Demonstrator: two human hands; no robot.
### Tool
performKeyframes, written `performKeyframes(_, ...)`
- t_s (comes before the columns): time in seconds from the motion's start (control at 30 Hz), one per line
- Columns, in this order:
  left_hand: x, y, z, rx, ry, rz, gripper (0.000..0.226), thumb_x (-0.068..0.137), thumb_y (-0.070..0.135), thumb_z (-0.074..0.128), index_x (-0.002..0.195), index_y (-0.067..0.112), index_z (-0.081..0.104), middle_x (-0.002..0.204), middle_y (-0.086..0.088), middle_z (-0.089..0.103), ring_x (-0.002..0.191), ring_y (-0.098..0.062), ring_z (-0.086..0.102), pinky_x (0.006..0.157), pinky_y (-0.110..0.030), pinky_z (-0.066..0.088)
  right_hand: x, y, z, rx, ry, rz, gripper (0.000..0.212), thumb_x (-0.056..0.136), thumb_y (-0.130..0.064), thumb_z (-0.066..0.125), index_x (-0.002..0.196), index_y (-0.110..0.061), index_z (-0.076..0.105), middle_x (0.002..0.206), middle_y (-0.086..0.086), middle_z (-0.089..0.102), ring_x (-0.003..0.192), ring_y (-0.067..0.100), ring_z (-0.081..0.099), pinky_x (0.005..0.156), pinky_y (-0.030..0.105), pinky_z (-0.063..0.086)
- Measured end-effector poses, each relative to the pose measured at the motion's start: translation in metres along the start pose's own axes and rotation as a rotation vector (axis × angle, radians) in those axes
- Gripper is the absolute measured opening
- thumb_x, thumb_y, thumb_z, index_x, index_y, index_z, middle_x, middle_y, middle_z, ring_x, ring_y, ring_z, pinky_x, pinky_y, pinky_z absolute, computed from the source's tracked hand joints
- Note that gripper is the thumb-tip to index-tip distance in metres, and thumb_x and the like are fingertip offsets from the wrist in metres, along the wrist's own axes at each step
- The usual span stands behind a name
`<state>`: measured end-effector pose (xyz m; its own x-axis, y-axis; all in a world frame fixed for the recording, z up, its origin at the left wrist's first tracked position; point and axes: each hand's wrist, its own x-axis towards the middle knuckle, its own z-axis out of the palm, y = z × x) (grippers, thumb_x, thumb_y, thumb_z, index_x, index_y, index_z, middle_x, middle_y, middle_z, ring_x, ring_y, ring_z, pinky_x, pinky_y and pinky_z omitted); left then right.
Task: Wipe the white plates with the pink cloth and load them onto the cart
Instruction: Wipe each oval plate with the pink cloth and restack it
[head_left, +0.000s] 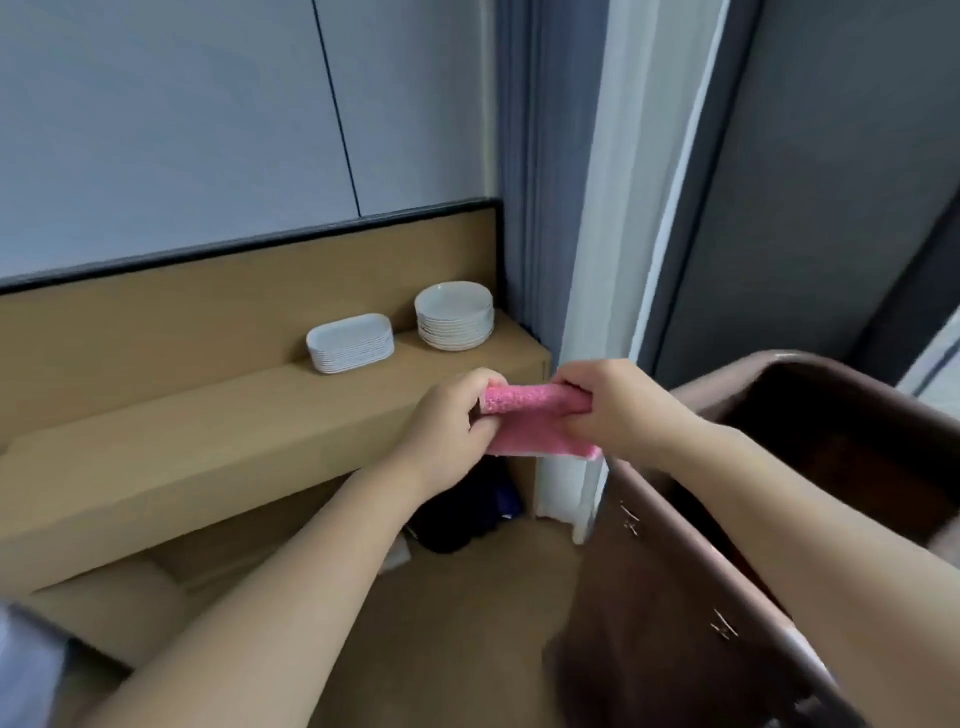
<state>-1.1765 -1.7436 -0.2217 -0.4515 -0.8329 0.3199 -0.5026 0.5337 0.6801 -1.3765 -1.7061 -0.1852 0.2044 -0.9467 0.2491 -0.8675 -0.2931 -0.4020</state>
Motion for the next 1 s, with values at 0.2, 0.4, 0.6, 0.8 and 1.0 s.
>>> performKeyframes(0.2, -0.021, -0.092, -0.071, 0.038, 0.093, -0.099, 0.022, 0.089, 0.006, 0.058, 0.106, 0.021, 0.062, 0.096, 0.008, 0.062, 0.087, -0.009, 0.056, 0.073, -0.022, 0.043, 0.074, -0.062, 0.076, 0.101, -0.066, -0.084, 0.011, 0.081, -0.004, 0.061, 0.080, -0.015, 0.061, 0.067, -0.006, 0.056, 0.065, 0.015, 0.051, 0.053, 0.016, 0.034)
performKeyframes(0.4, -0.028, -0.165, -0.117, 0.074, 0.113, -0.164, 0.021, 0.091, 0.010, 0.060, 0.111, 0.017, 0.062, 0.099, 0.007, 0.063, 0.091, -0.011, 0.058, 0.078, -0.021, 0.044, 0.129, -0.102, 0.137, 0.158, -0.064, -0.137, 0.010, 0.081, -0.003, 0.062, 0.090, -0.007, 0.066, 0.074, 0.001, 0.063, 0.069, 0.019, 0.056, 0.062, 0.025, 0.041)
performKeyframes(0.6, -0.017, -0.219, -0.140, 0.120, 0.117, -0.225, 0.025, 0.091, 0.011, 0.060, 0.115, 0.016, 0.063, 0.105, 0.008, 0.063, 0.094, -0.008, 0.057, 0.078, -0.016, 0.039, 0.172, -0.109, 0.176, 0.262, -0.079, -0.116, 0.013, 0.084, -0.008, 0.066, 0.096, -0.011, 0.070, 0.078, -0.003, 0.067, 0.073, 0.010, 0.061, 0.067, 0.026, 0.050)
performKeyframes(0.8, 0.017, -0.259, -0.139, 0.141, 0.133, -0.294, 0.016, 0.091, 0.012, 0.061, 0.106, 0.018, 0.063, 0.090, 0.008, 0.061, 0.072, -0.003, 0.052, 0.067, -0.022, 0.040, 0.228, -0.082, 0.210, 0.449, -0.194, -0.043, 0.015, 0.086, -0.011, 0.065, 0.097, -0.020, 0.069, 0.088, -0.008, 0.065, 0.082, 0.002, 0.058, 0.070, 0.014, 0.045)
performKeyframes(1.0, 0.078, -0.299, -0.136, 0.208, 0.134, -0.416, 0.024, 0.091, 0.014, 0.060, 0.115, 0.017, 0.061, 0.094, 0.010, 0.058, 0.076, -0.007, 0.051, 0.069, -0.021, 0.037, 0.302, -0.045, 0.252, 0.641, -0.228, -0.036, 0.012, 0.087, -0.007, 0.066, 0.098, -0.011, 0.068, 0.090, 0.001, 0.066, 0.079, 0.002, 0.058, 0.071, 0.012, 0.043)
